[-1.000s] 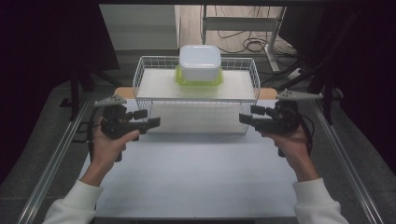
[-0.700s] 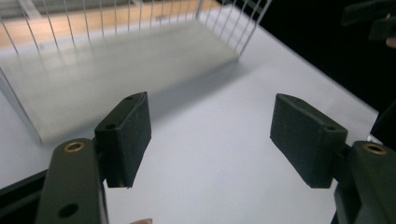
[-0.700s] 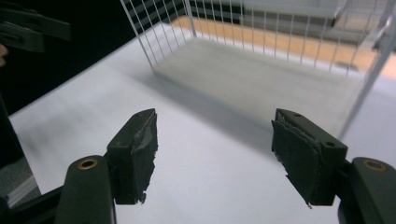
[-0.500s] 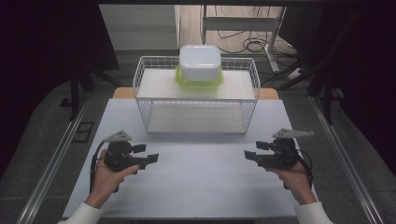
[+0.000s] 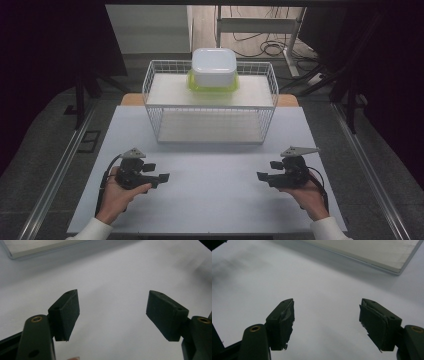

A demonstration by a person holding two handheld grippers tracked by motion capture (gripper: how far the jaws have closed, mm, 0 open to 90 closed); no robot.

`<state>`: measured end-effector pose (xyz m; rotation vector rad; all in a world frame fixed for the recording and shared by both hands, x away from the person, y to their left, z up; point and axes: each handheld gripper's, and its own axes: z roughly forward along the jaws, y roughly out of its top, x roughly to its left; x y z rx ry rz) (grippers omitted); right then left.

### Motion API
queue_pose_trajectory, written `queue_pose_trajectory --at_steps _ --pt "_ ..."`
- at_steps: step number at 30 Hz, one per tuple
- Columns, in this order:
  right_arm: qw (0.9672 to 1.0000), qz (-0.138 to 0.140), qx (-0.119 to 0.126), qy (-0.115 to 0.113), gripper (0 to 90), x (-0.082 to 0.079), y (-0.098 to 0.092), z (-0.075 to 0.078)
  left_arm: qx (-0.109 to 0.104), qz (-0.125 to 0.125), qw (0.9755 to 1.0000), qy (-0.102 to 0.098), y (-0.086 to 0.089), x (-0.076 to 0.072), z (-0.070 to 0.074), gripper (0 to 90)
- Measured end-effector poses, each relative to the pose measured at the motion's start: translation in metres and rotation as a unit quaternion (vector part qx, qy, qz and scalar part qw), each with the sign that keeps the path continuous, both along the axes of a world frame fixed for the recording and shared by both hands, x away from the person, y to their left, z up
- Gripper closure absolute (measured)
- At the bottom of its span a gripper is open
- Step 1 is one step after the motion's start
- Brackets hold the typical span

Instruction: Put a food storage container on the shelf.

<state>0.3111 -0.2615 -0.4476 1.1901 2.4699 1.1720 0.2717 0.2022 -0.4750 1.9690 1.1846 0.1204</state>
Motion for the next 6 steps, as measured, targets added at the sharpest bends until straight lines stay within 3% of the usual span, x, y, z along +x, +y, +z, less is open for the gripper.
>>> queue_pose_trajectory --at_steps 6 --pt "1.0000 -0.006 0.005 -0.005 25.4 0.0000 -0.0027 -0.0003 0.000 0.004 1.0000 0.008 0.0009 0.0022 -0.0025 25.0"
